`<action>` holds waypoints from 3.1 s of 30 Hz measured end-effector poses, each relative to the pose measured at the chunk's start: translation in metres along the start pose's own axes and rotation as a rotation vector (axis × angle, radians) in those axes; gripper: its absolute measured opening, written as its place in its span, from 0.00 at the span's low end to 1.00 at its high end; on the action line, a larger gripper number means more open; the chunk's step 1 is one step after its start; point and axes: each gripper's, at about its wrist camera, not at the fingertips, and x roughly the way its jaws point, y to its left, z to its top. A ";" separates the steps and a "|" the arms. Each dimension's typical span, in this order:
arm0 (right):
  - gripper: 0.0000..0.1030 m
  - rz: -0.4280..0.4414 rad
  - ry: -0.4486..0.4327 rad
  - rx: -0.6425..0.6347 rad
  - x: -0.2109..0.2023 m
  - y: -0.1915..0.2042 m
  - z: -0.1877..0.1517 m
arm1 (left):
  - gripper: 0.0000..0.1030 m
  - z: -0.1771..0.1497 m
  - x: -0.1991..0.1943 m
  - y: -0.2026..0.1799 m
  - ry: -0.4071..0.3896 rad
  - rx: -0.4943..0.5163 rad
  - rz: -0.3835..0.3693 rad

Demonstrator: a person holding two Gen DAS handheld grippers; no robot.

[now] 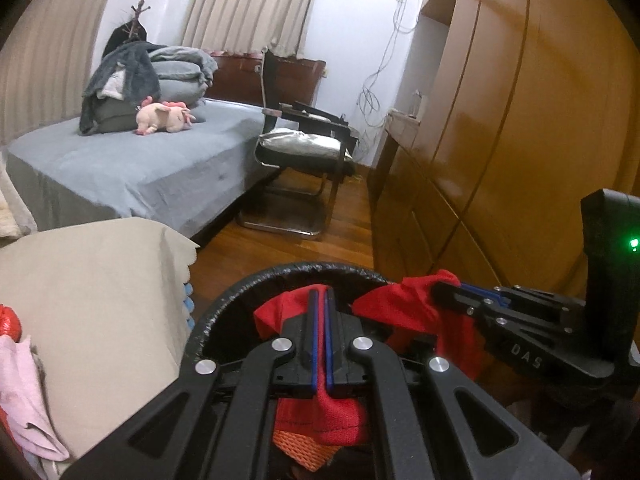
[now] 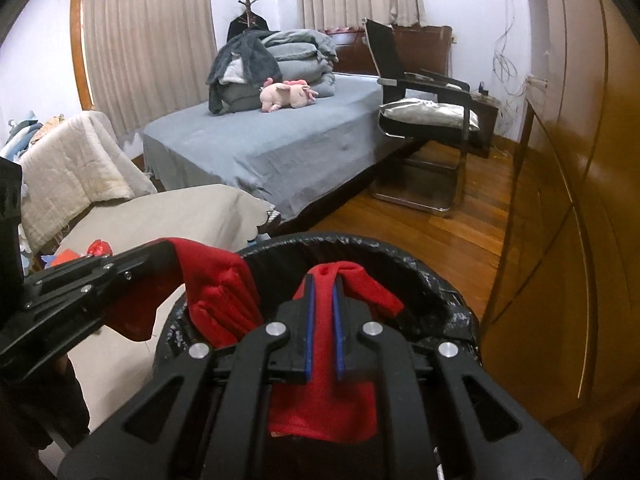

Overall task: Collect trash
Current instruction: 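Carry both red items over the black bin and open both grippers, then return to the pile and grasp the second orange mesh sleeve with the left gripper, then grasp the pink cloth with the right gripper while the left gripper holds the orange mesh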

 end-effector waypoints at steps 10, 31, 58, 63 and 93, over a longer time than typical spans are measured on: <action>0.39 -0.047 0.066 0.030 0.008 -0.013 -0.013 | 0.43 -0.004 -0.003 0.005 0.018 -0.007 0.007; 0.93 0.048 -0.094 -0.034 0.007 0.072 0.015 | 0.93 -0.014 -0.106 0.103 -0.126 -0.096 0.347; 0.93 0.256 -0.030 -0.165 0.081 0.246 0.004 | 0.85 -0.085 -0.175 0.245 -0.073 -0.267 0.632; 0.93 0.274 -0.013 -0.191 0.089 0.263 -0.002 | 0.79 -0.093 -0.174 0.254 -0.053 -0.290 0.615; 0.88 0.374 0.103 -0.332 0.115 0.324 -0.038 | 0.20 -0.104 -0.168 0.276 -0.042 -0.349 0.509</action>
